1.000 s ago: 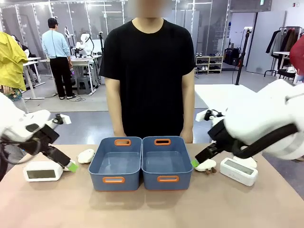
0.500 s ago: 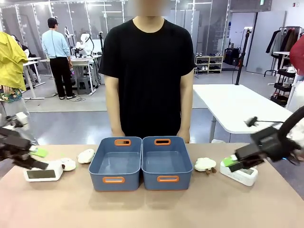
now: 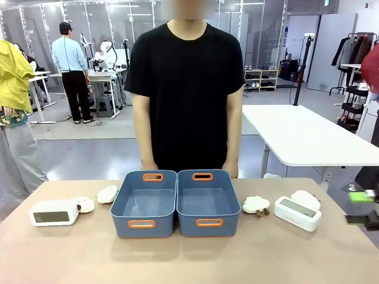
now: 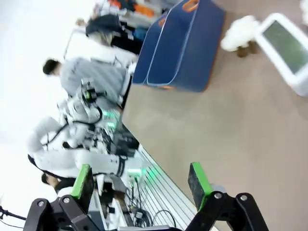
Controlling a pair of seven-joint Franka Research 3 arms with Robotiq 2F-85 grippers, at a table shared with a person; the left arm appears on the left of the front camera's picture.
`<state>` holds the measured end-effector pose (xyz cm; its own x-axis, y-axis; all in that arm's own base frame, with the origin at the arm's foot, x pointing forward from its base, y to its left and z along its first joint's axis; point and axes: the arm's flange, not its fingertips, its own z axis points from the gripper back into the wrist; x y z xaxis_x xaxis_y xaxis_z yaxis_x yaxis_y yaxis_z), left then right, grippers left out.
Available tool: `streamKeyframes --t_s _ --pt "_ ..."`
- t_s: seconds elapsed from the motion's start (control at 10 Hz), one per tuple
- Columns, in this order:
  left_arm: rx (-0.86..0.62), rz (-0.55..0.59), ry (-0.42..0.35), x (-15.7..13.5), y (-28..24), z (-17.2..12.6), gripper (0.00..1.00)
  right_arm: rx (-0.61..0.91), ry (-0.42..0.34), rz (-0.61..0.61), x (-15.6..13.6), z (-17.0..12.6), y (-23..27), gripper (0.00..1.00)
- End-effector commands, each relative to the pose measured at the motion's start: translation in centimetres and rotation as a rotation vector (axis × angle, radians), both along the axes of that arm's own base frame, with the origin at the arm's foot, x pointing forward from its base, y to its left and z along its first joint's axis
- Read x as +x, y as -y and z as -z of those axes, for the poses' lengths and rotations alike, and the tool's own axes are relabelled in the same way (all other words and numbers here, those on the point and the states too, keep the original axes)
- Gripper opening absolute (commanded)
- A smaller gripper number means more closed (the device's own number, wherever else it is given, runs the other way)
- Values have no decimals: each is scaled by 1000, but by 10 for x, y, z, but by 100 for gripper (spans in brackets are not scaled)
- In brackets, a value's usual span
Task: Sort the digital clocks into the basket.
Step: Pick up the Digital clock from the table and place it into the empty Plastic storage basket.
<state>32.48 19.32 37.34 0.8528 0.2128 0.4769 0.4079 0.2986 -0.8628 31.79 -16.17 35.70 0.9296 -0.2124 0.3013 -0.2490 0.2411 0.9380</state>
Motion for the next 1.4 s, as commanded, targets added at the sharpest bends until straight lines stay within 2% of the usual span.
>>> streamKeyframes --t_s 0.0,0.2,0.3,0.4,0.5,1.3 --pt "-21 -68 60 -14 -34 9 100 45 44 94 -6 9 32 100" --pt "2 -203 33 -39 -65 11 100 31 48 188 -25 8 52 100" --pt "7 -227 24 -44 -69 10 100 5 39 197 -29 4 56 100" --pt "24 -260 14 -37 -69 10 100 -21 43 209 -26 3 55 100" --pt "-7 -199 32 -49 -68 13 100 34 15 181 -33 9 61 100" --pt "-7 -199 32 -49 -68 13 100 34 15 181 -33 9 61 100"
